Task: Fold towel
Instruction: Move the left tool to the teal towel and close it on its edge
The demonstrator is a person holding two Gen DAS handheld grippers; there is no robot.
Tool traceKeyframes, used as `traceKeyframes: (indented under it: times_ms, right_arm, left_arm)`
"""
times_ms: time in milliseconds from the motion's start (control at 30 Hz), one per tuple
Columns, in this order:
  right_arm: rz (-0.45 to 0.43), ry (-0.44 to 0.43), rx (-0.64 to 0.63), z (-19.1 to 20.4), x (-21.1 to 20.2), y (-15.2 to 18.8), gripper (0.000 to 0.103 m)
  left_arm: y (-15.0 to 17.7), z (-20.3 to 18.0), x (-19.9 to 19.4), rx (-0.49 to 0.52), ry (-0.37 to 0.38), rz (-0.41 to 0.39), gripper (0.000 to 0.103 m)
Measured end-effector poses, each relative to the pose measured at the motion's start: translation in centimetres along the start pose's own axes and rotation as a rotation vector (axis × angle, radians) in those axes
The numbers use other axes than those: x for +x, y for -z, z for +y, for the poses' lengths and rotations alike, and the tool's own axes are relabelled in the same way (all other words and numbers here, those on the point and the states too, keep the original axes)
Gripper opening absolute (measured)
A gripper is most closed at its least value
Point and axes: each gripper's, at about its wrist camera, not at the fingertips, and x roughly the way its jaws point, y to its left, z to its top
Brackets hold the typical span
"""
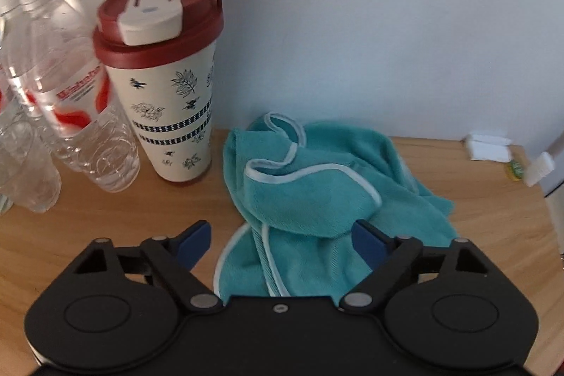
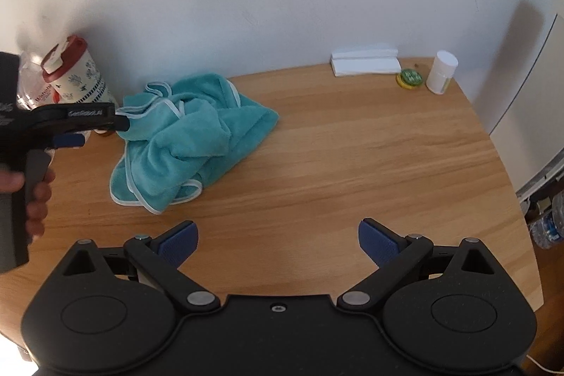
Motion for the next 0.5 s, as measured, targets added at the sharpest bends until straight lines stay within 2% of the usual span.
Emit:
traceKeyframes:
  times_ms: [100,200,367,500]
  right_arm:
    - [0.022,0.005,0.004,-0.5,0.6,0.3,0.1]
    - [0.044,-0.001,0.001,-0.7,1.1,0.5,0.1]
    - [0.051,0.007,-0.022,-0.9,1.6,0.6,0.099]
    - [0.05,0.009,-0.027,-1.1,1.9,0.4,0.099]
  left_arm:
    - [-0.5,0.1,1.6,-0.024,0.002,0.019,0.079]
    - [-0.7,0.0,3.0,-0.042,0.019,0.037,0.071]
    - [-0.7,-0.3,4.5,-0.055,0.032,0.063,0.035]
    - [-0.7,-0.3,4.4,-0.044,0.037,0.046,0.019]
